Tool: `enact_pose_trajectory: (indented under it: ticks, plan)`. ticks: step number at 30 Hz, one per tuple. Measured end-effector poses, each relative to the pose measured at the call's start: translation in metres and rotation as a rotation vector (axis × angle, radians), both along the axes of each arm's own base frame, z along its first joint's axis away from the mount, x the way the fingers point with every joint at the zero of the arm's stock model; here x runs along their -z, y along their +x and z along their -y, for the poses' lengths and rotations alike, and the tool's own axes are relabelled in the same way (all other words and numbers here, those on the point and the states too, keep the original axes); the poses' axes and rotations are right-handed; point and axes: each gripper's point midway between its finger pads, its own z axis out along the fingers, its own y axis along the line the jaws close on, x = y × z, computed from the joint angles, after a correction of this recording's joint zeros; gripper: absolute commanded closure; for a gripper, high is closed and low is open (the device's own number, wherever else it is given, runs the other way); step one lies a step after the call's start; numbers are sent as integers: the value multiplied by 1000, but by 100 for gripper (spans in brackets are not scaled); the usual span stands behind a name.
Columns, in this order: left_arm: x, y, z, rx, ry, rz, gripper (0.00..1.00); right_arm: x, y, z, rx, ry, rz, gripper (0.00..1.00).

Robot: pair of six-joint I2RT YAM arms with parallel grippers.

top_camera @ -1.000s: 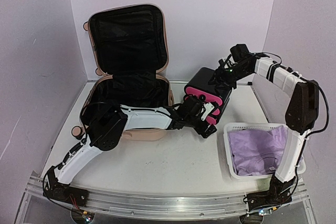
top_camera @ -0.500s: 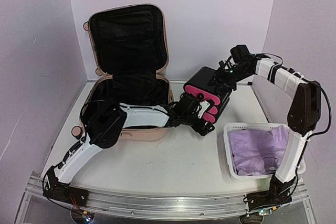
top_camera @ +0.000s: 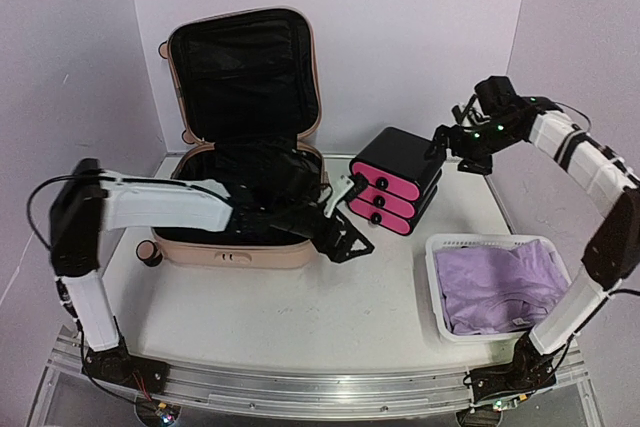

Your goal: Open, take out, and arrange the luggage

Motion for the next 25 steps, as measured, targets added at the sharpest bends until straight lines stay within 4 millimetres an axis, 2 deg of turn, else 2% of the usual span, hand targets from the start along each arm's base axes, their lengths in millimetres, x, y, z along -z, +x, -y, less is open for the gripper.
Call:
enact_pose_trajectory:
  ticks: [2, 4, 5, 7, 9, 11, 13, 14, 17, 19, 25]
  plan:
    - [-47, -10, -19, -6, -66, 71, 1, -6, -21, 22, 16, -75, 44, 2]
    - [-102, -16, -50, -41, -147, 154, 1, -8, -49, 45, 35, -156, 74, 2]
    - [-126, -13, -69, -78, -181, 189, 0, -9, -66, 58, 47, -200, 98, 2]
    - [-166, 6, -110, -196, -227, 244, 0, -12, -92, 75, 68, -252, 128, 2]
    - [-196, 41, -168, -395, -240, 292, 0, -19, -115, 91, 94, -290, 174, 2]
    - [-209, 72, -226, -589, -217, 306, 0, -33, -136, 104, 123, -310, 243, 2]
    - [-210, 97, -285, -778, -177, 297, 0, -56, -156, 115, 156, -310, 338, 2]
    - [-208, 105, -310, -857, -157, 285, 0, -66, -163, 119, 172, -309, 380, 2]
    - [-205, 109, -363, -1009, -120, 262, 0, -88, -185, 128, 200, -302, 467, 2]
    - [-212, 99, -381, -1054, -118, 278, 1, -105, -194, 131, 211, -290, 516, 2]
    - [-258, 56, -394, -1051, -206, 392, 0, -135, -202, 131, 212, -262, 591, 2]
